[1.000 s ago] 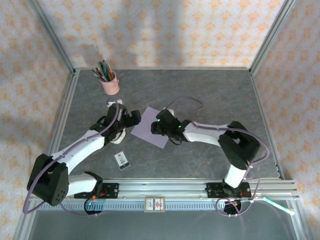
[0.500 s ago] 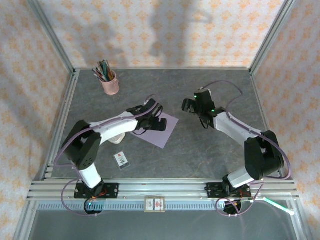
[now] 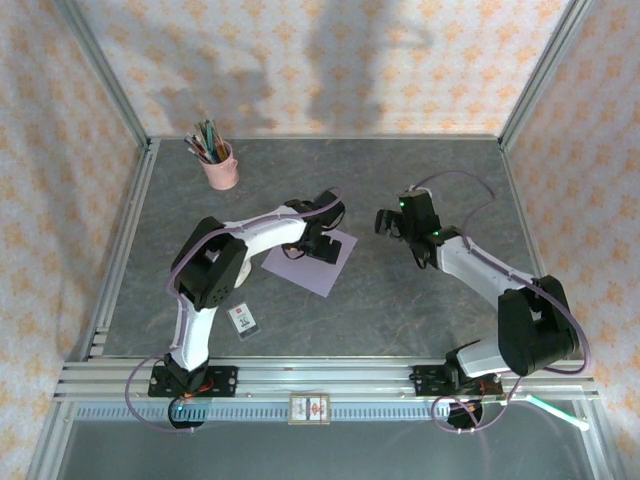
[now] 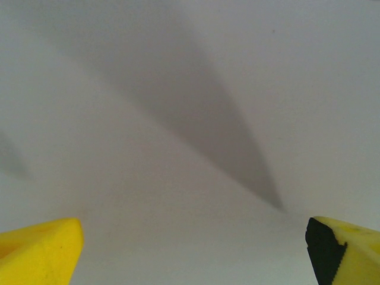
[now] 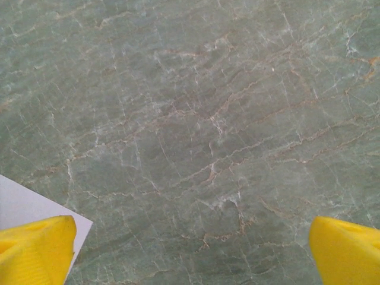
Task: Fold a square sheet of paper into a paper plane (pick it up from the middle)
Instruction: Fold the square sheet of paper at the center of the table.
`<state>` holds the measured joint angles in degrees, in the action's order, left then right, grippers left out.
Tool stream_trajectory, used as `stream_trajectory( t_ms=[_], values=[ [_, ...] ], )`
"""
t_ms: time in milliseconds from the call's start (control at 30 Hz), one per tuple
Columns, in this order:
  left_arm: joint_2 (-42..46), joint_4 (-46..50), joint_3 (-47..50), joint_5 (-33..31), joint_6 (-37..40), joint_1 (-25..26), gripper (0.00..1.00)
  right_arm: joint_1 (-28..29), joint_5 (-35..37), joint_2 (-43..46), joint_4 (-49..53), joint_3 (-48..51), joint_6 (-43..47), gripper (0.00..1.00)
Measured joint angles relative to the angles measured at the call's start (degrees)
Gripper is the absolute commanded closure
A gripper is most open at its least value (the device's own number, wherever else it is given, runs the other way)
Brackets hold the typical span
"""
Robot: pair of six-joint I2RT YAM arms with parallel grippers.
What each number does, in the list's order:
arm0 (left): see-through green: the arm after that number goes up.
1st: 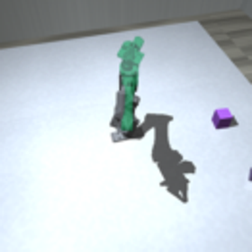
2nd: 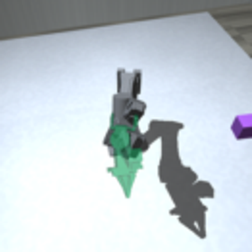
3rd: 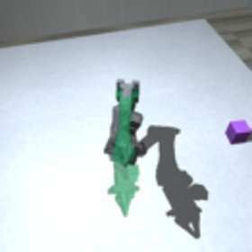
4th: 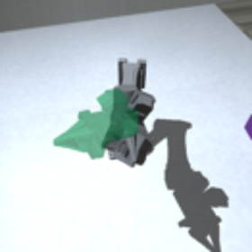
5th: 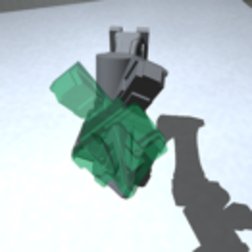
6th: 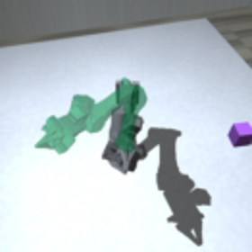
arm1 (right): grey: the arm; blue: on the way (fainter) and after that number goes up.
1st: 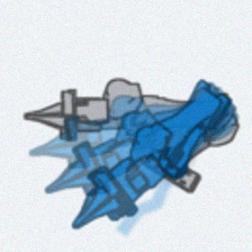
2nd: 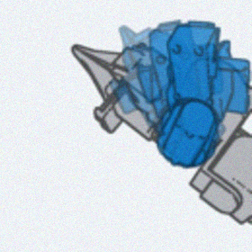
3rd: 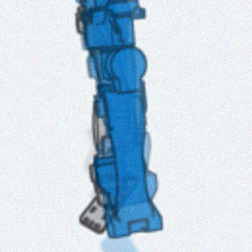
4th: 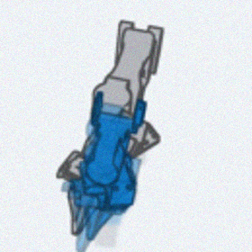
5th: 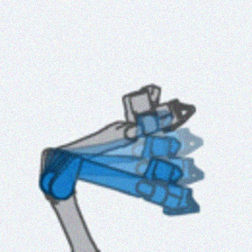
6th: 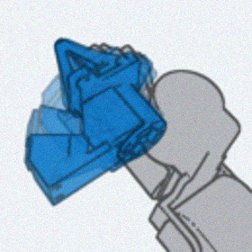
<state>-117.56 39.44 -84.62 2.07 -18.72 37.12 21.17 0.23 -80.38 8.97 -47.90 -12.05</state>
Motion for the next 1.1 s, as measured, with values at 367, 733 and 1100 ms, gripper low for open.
stream_trajectory(
  t_ms=[367,733,1100],
  values=[
    [-0.46,1.57,-0.96,0.52,2.43,-1.64,0.01,0.00,0.00,0.00,-0.83,0.46,0.15,0.00],
    [-0.46,1.53,-0.72,2.58,3.74,-2.67,0.01,0.00,-0.02,0.00,-0.87,0.46,0.15,0.00],
    [-0.46,1.46,-0.59,3.74,3.82,-2.67,0.01,0.00,-0.07,-0.02,-0.85,0.94,0.13,0.00]
  ],
)
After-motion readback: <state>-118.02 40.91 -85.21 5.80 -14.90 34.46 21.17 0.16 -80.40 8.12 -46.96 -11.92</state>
